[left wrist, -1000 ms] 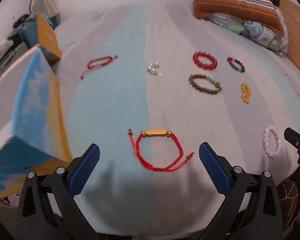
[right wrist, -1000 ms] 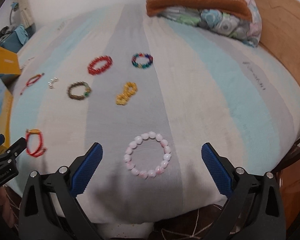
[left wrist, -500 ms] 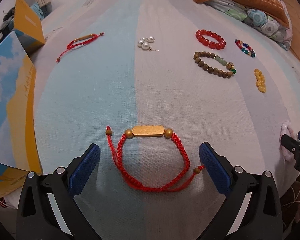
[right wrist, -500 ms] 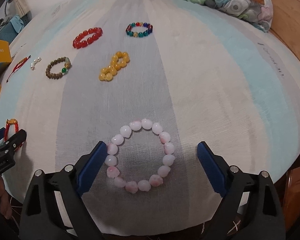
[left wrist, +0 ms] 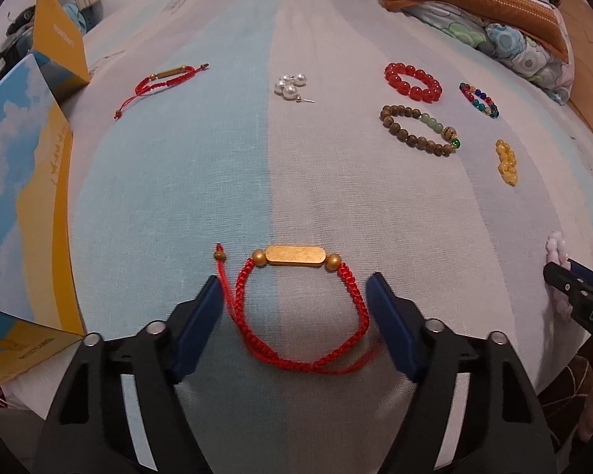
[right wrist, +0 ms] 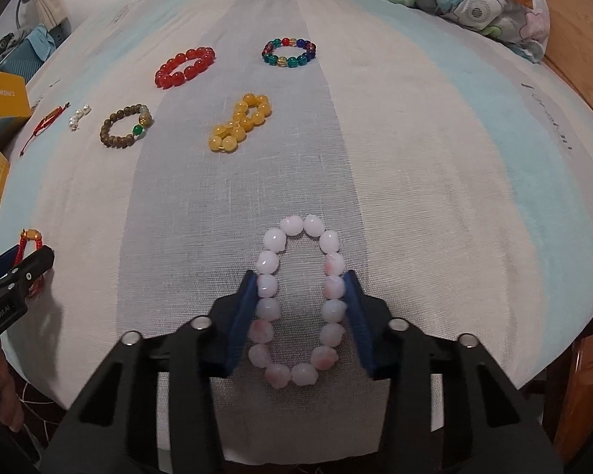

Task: Organize jewelry
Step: 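Grasp the red cord bracelet with the left tool while the right tool grasps the pink bead bracelet, then lift both bracelets and carry them over the white cardboard box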

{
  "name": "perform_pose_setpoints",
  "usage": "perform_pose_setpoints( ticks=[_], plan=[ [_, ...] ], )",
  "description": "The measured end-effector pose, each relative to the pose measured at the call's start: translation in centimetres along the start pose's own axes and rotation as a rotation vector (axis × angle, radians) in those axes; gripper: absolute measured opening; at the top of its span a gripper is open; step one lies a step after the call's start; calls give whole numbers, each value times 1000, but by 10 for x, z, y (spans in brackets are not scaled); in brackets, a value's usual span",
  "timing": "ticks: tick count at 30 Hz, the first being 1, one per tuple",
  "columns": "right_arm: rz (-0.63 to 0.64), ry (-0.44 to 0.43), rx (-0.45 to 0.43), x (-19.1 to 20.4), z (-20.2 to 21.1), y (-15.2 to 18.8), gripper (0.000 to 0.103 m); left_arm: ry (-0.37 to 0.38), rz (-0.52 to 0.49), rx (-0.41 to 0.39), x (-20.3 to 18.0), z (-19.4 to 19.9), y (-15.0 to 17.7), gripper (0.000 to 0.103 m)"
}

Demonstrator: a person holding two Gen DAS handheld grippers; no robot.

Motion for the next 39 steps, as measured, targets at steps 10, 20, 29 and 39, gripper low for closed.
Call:
perform_pose_setpoints(
  ticks=[10, 20, 29, 39],
  plan=[
    [8, -21, -4, 4, 3, 1, 20, 25, 20, 5, 2, 8, 1, 25],
    [0, -50, -28, 8, 16, -1, 19, 65, 4, -5, -2, 18, 0, 10],
    [-13, -62, -61, 9, 33, -6, 19, 63, -6, -26, 0, 31, -2, 10],
    [-17, -70, -95, 13, 51, -11, 19, 67, -14, -66, -2, 47, -7, 10]
  ],
)
Point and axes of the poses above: each gripper's, at about its wrist camera, not at the fingertips, and z roughly against the way its jaws point, x to its left, y to its underside, the point moved 10 cm from there along -z, roughly the way its jaws point, and after that the axes turned 6 degrees about -z, right-handed, at the moved point
